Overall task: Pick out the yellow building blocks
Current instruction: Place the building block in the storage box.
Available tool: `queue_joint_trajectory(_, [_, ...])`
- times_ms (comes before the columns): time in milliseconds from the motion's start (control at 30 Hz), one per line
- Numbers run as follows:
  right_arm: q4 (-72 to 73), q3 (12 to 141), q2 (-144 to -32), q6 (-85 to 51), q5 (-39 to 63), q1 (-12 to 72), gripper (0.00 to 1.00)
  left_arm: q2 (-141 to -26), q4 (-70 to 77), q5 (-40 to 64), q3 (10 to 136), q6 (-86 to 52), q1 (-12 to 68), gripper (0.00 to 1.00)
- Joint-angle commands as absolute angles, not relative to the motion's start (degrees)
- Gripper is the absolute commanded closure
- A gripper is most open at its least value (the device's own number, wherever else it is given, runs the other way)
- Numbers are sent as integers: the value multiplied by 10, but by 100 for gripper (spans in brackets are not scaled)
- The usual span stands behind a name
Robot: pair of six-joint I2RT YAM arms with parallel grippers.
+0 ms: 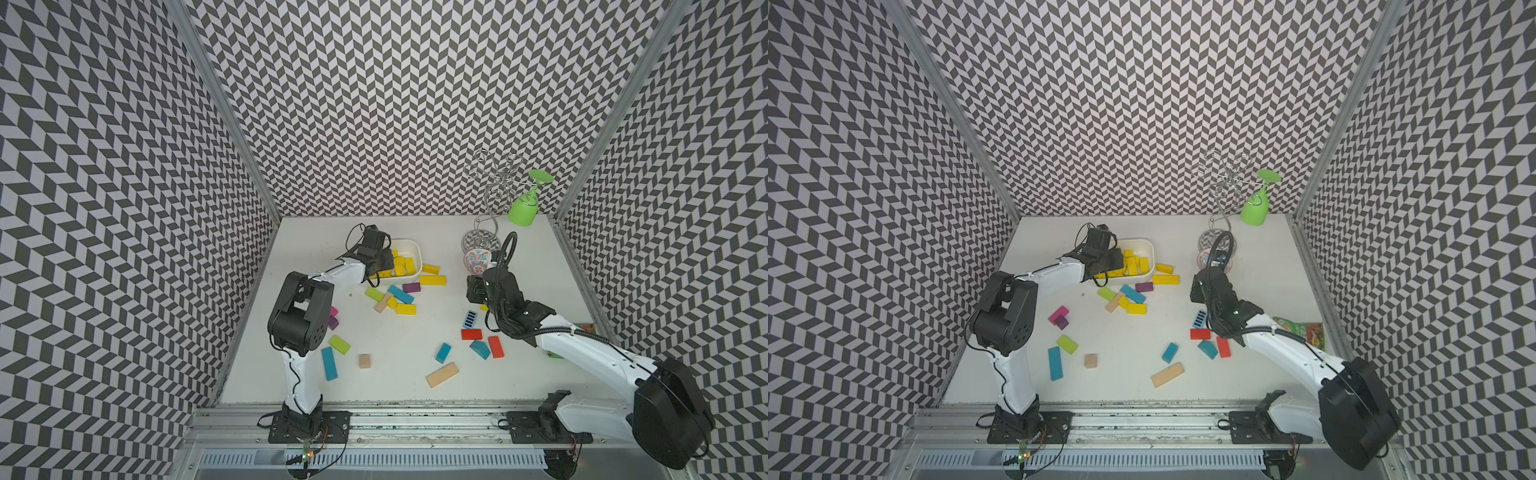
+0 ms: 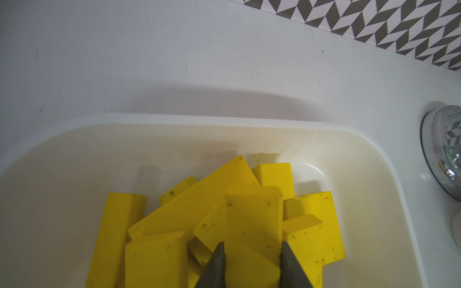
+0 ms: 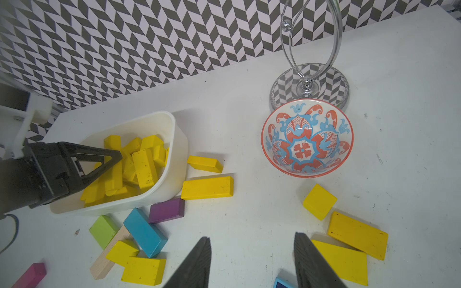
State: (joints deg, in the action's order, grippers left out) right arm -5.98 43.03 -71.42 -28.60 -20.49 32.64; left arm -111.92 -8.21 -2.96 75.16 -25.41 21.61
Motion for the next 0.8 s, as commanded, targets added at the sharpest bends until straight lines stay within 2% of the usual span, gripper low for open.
queue_joint_trajectory(0, [-52,446,-712,-282,-201,322,46,-1121,-82,-29,774,-251,216,57])
queue_joint_trajectory(167, [-69,442,-706,-285,-206,320,46,-1099,-89,-38,777,-245,216,45])
queue_joint_trajectory(500, [-161,452,-753,-357,-216,291,46,-956,-79,-64,707,-244,218,36])
queue_joint_trajectory(600, [-159,453,-782,-345,-203,273,42,-889,-71,-77,655,-244,217,34])
queue_joint_trajectory(767, [-133,456,-827,-317,-193,249,27,-797,-66,-85,584,-264,217,34])
